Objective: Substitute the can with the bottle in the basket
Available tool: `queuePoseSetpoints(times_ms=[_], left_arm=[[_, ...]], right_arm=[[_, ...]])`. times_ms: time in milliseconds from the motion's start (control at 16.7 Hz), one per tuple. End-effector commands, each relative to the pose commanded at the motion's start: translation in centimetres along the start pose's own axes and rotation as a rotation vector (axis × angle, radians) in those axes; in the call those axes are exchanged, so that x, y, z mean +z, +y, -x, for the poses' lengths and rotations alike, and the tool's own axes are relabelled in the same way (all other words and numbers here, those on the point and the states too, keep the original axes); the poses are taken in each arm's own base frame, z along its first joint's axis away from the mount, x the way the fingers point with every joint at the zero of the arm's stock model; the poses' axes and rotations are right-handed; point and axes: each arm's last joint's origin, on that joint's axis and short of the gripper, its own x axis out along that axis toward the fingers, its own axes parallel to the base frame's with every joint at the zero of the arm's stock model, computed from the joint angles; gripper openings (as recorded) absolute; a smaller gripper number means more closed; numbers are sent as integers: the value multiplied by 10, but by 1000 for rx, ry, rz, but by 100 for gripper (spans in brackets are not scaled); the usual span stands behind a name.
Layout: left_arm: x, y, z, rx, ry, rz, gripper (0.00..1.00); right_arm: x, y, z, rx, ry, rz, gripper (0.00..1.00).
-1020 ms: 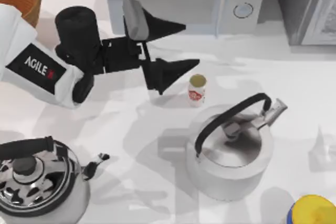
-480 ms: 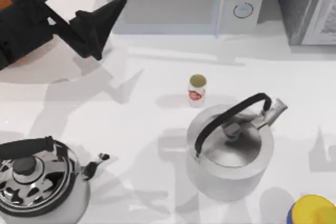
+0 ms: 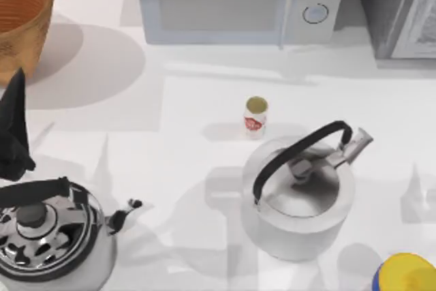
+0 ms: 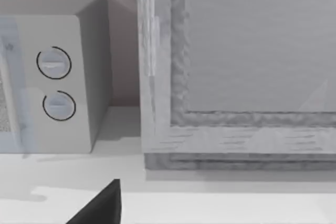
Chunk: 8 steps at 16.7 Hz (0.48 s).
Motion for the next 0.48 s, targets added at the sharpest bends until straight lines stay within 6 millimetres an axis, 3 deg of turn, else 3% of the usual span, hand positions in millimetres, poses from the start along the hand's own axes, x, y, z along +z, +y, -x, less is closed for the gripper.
queuePoseSetpoints(times_ms=[300, 480], left_arm=[[-58, 4, 29, 221, 92, 12, 100], [-74, 5, 32, 262, 127, 15, 100]], right_arm=[[0, 0, 0, 0, 0, 0, 100], [0, 0, 0, 0, 0, 0, 100]])
